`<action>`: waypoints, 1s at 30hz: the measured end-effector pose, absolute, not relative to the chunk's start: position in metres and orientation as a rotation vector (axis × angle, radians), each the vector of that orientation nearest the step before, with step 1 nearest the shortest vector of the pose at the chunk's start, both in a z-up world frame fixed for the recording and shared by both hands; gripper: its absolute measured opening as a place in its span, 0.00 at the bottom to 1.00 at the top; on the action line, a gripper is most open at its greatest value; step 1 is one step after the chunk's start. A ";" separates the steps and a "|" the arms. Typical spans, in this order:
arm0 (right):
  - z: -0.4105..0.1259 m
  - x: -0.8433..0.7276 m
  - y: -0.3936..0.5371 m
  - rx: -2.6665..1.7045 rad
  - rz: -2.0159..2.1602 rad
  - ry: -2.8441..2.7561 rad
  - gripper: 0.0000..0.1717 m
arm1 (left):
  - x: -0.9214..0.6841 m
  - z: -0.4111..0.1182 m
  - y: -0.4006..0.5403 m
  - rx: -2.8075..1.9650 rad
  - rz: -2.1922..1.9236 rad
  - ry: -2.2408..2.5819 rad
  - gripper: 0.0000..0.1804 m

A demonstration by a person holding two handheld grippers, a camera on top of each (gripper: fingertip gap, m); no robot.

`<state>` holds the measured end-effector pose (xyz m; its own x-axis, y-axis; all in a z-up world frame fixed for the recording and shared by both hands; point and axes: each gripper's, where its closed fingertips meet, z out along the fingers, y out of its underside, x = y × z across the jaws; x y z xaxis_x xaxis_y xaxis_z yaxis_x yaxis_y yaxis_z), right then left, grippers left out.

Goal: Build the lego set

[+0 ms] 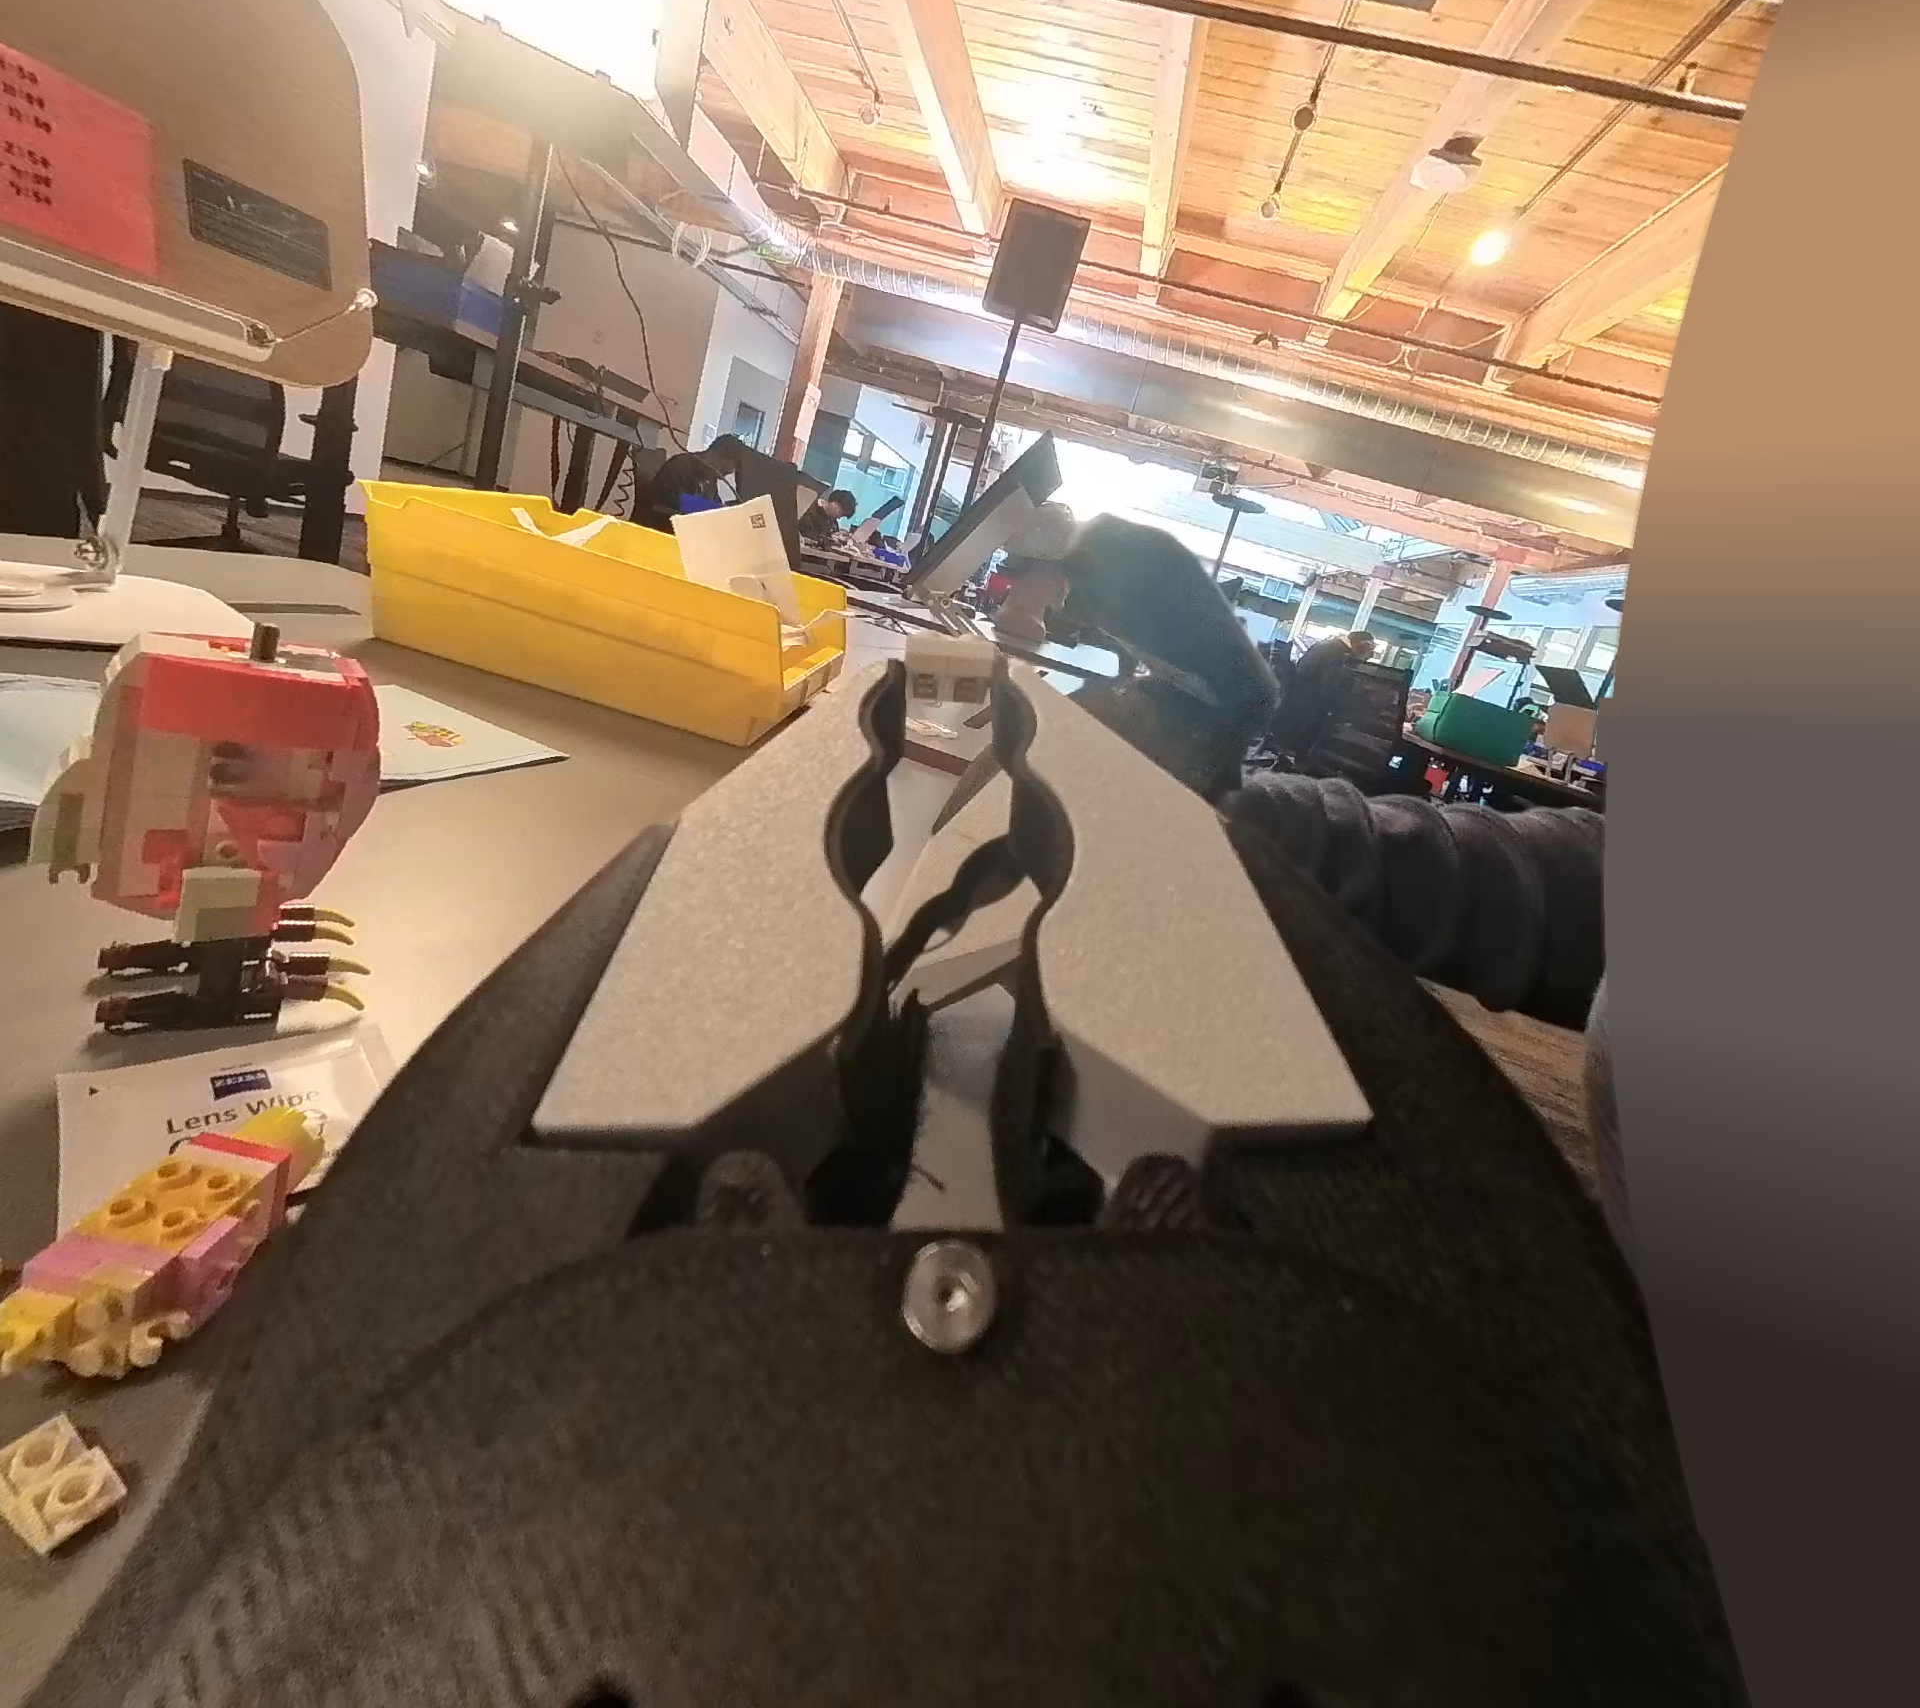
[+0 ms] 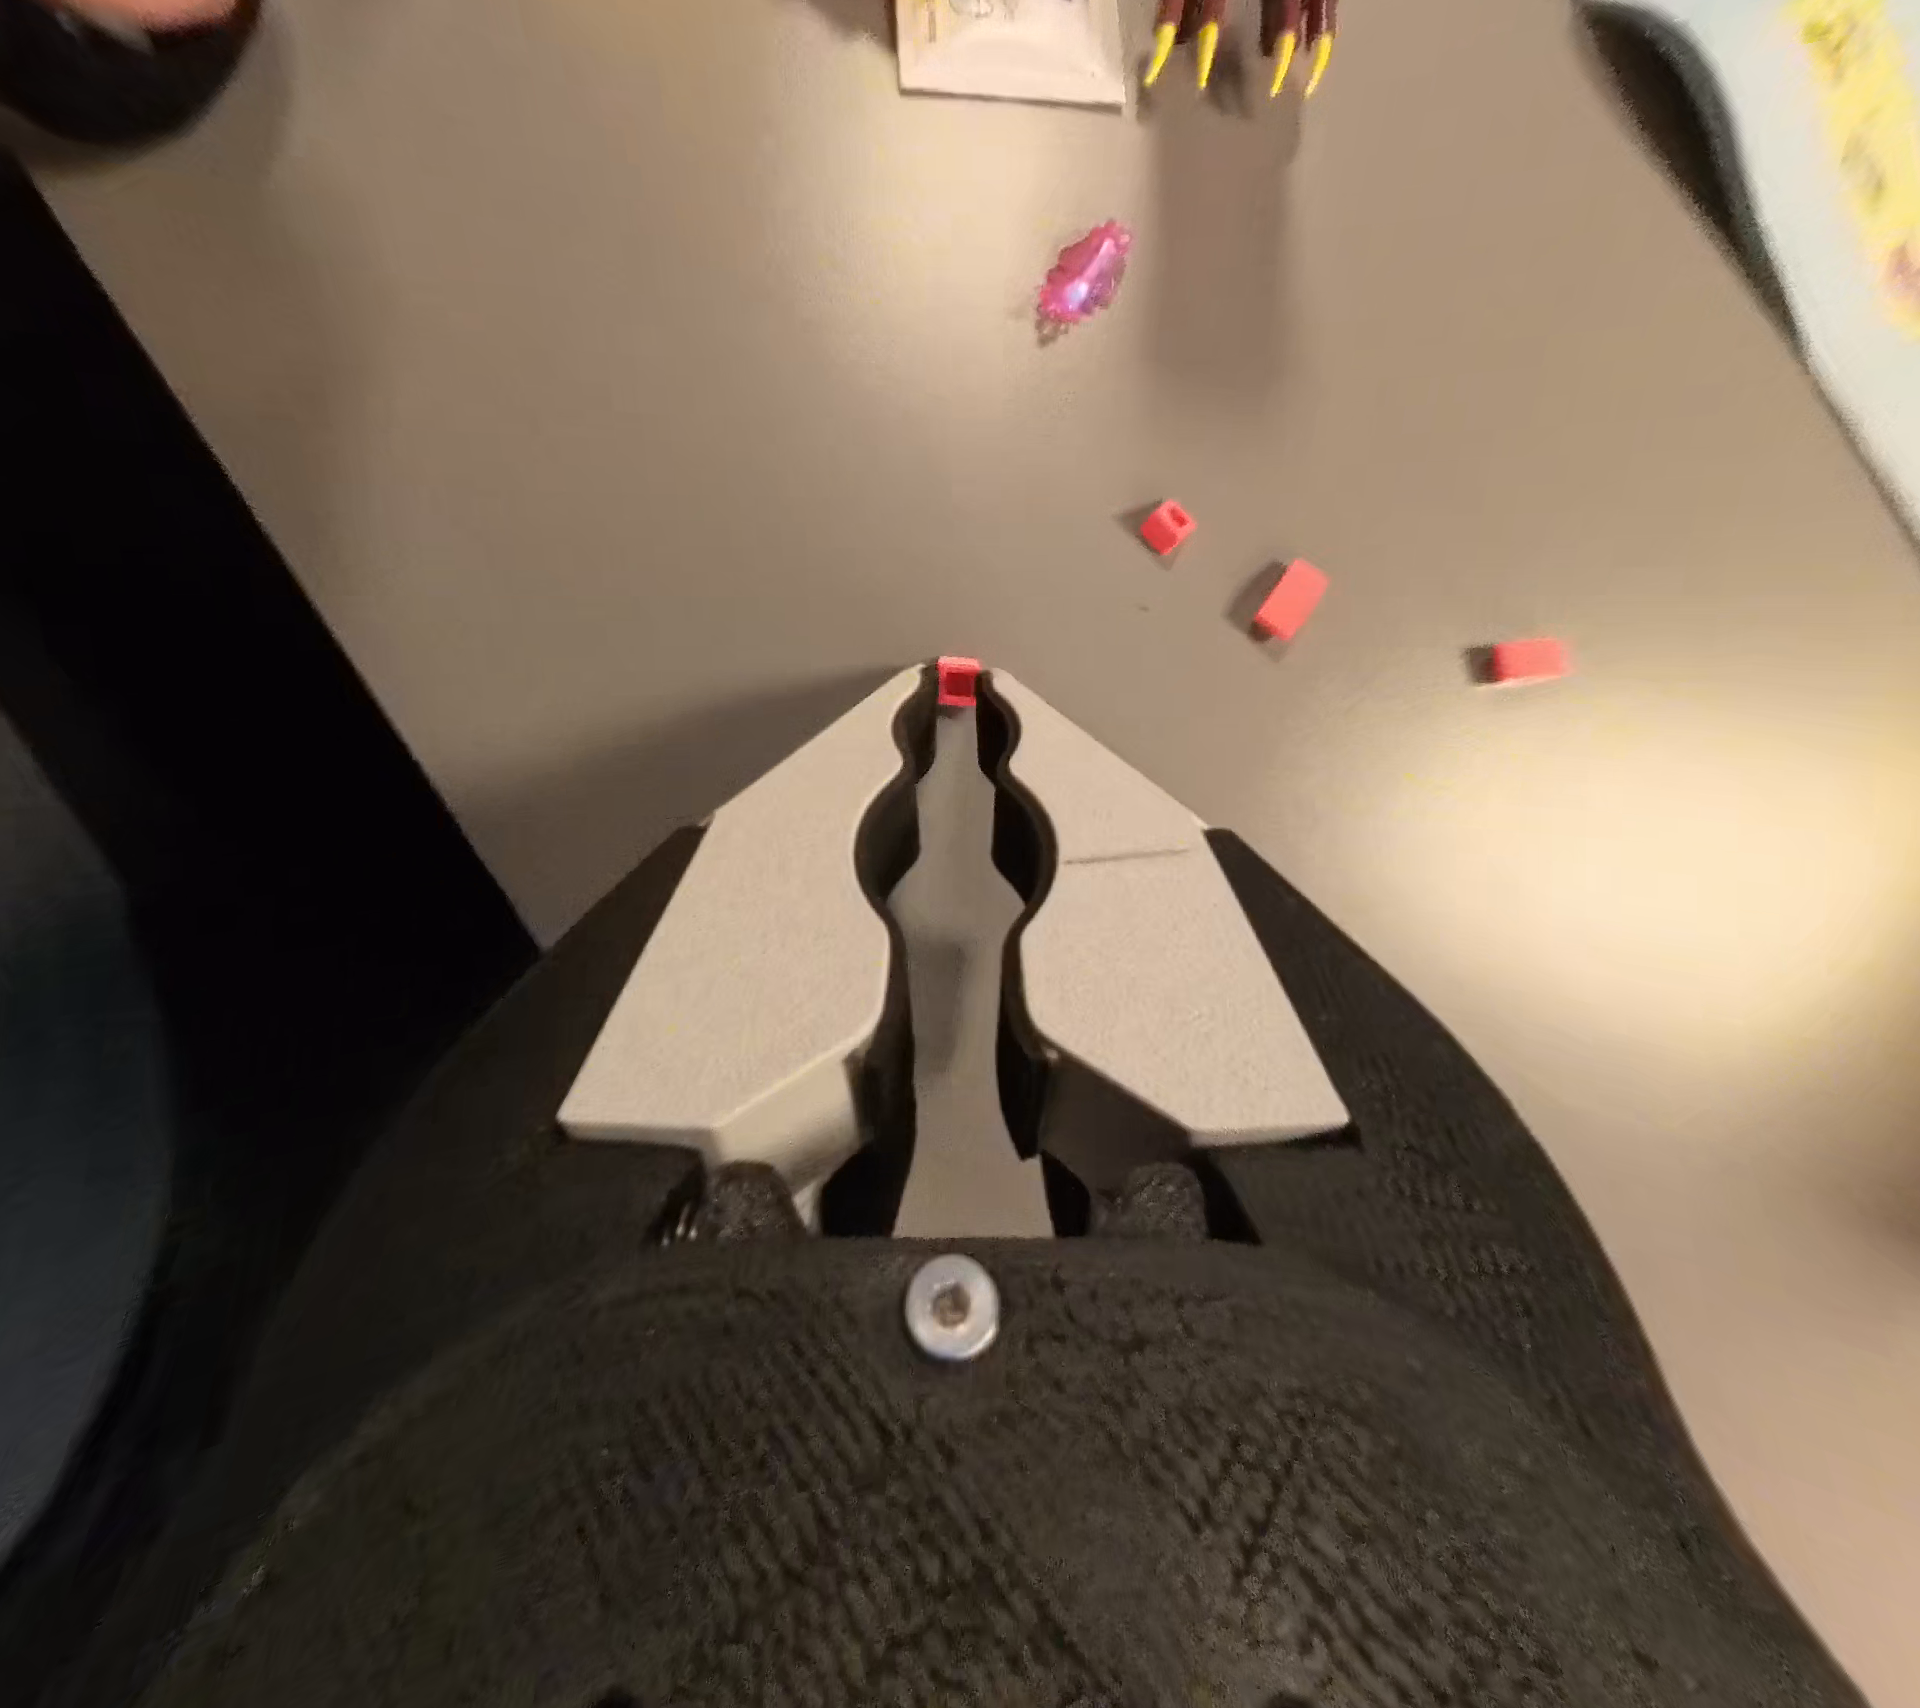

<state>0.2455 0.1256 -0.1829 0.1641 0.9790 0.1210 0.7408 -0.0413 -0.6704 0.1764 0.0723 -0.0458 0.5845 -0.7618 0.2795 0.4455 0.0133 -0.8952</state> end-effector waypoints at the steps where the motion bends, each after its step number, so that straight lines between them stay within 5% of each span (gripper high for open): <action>1: -0.183 0.247 0.128 -1.780 0.415 -1.676 0.03 | 0.176 -0.046 0.072 -1.234 -0.965 0.320 0.08; 5: -0.170 0.253 0.144 -1.364 -0.011 -1.921 0.03 | 0.176 -0.046 0.072 -1.233 -0.965 0.319 0.08; 11: -0.177 0.273 0.149 -0.163 -0.819 -2.437 0.03 | 0.177 -0.046 0.072 -1.234 -0.962 0.321 0.08; 17: -0.184 0.272 0.144 0.295 -0.925 -2.544 0.03 | 0.177 -0.046 0.072 -1.235 -0.960 0.322 0.08; 25: -0.171 0.271 0.139 -0.100 -0.691 -2.518 0.15 | 0.176 -0.045 0.071 -1.224 -0.969 0.321 0.08; 30: -0.162 0.272 0.150 -1.075 -0.266 -2.265 0.02 | 0.177 -0.044 0.071 -1.219 -0.971 0.323 0.08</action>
